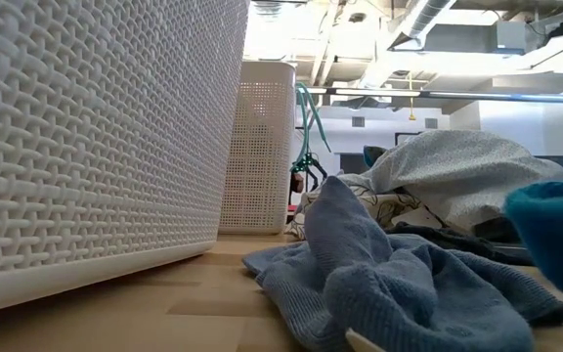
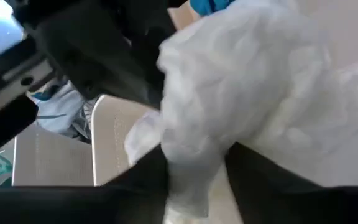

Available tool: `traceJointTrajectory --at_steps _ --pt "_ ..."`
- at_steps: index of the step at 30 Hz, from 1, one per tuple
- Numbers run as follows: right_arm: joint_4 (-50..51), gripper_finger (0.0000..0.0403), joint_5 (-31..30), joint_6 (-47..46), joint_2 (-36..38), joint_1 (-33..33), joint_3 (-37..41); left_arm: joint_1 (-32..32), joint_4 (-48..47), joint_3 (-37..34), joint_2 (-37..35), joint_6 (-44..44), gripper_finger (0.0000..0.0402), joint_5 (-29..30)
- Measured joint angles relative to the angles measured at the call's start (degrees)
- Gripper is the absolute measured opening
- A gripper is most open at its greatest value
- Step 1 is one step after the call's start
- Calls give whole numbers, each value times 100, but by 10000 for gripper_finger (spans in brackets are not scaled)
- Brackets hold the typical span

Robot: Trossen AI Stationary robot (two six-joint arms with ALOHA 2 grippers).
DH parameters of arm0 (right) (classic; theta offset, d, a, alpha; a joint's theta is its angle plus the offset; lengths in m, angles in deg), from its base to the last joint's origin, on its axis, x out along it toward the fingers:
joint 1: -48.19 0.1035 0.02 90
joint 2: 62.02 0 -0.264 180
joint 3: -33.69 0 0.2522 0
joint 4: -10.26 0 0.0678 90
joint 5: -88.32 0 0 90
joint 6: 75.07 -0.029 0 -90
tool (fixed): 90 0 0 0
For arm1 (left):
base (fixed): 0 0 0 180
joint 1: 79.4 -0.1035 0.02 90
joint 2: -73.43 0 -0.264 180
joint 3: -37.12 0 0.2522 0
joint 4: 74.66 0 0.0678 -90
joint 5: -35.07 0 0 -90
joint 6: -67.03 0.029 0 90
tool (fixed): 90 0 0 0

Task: Sort clothes
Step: Put the white dress into the bottom white laundry bin

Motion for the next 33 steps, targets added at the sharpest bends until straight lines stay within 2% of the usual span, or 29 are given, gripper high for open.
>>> traceJointTrajectory --at_steps 3,5,14,20,26,33 --pt "264 63 -165 -58 1 -6 0 19 -83 0 0 57 31 -33" --pt "482 76 -300 -129 42 -6 0 19 -213 0 0 2 15 -128" --pt "1289 162 -1168 -265 388 119 0 67 -1596 0 0 -1187 5 -160" --pt "1754 199 -1546 -294 782 276 0 88 -2271 -15 -1 -2081 6 -803" --pt "2104 200 -1801 -345 1146 482 0 46 -2044 -474 -9 -2252 7 -1343" --pt "2499 194 -1837 -588 1447 629 0 -231 -1167 -1364 -9 -2110 8 -1778"
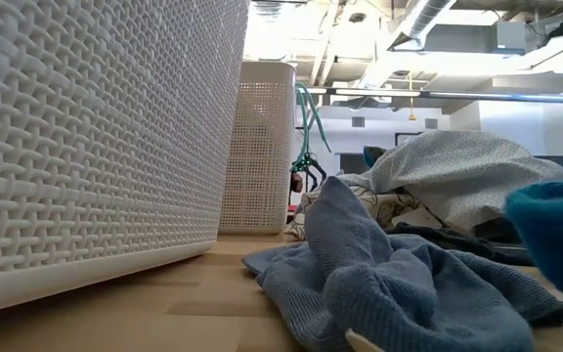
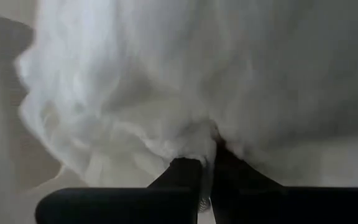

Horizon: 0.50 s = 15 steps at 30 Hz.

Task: Sort clothes
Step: Put the white dress into the bottom white laundry bin

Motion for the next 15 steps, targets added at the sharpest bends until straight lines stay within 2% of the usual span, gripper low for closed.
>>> traceJointTrajectory --at_steps 8,15 --pt "392 193 -7 -244 53 -33 0 -254 1346 -748 0 376 8 -518" --pt "554 193 -7 -303 53 -102 0 -360 1856 -1307 0 321 8 -768"
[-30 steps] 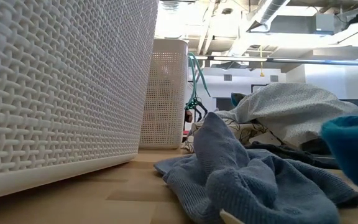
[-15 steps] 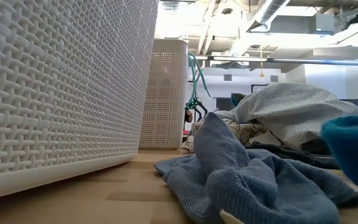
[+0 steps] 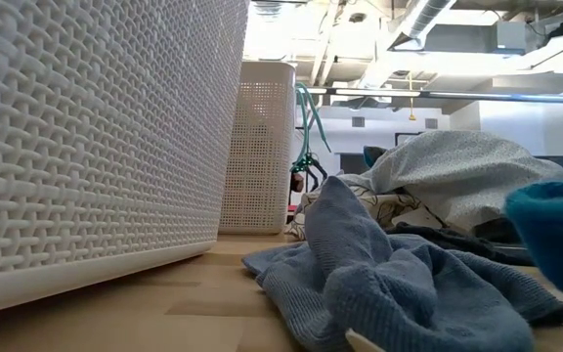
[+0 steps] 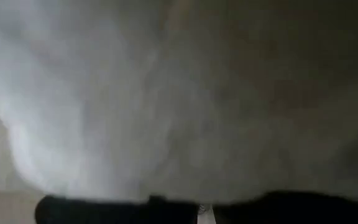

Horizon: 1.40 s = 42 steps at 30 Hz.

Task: Sort clothes
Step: Put the white dress into the bottom white laundry bin

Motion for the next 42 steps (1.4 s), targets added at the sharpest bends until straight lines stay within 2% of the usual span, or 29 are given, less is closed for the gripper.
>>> traceJointTrajectory --at_steps 11,14,17,21,25,32,42 --pt "359 193 4 -227 0 -114 0 -5 384 -368 -4 -191 17 -14" --pt "507 193 -9 -350 0 -150 0 -5 348 -327 1 -219 48 -12" --pt "745 193 -105 -442 0 -142 0 31 267 -154 9 -191 95 -12" --pt "1186 193 -290 -676 25 -134 0 33 118 299 11 -64 156 -12" --pt "1641 193 -413 -928 71 -136 0 37 -203 900 13 76 188 -21" --pt "2247 193 -450 -1316 117 -94 0 79 -688 1873 11 416 194 -5" --pt "3123 193 -805 -1807 116 138 0 79 -1760 3205 10 470 194 161"
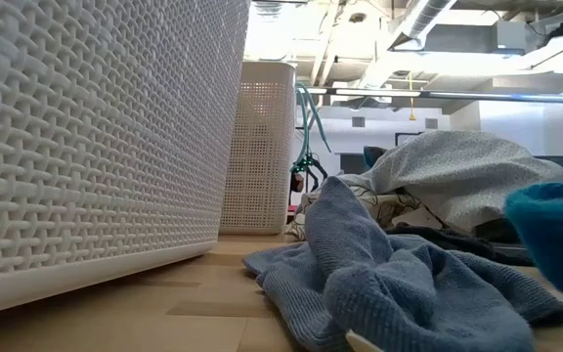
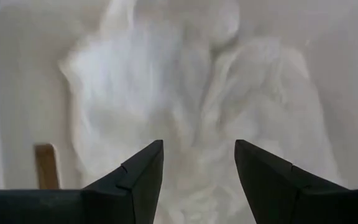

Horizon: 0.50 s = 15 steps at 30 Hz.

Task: Sort clothes
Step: Put the white dress into the bottom white laundry bin

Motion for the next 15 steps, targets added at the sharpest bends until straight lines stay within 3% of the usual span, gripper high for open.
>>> traceJointTrajectory --at_steps 7,15 --pt "303 193 -202 -302 1 195 0 0 85 443 -5 354 194 439" --pt "345 193 -216 -520 0 432 0 -81 1218 -304 -5 1006 194 602"
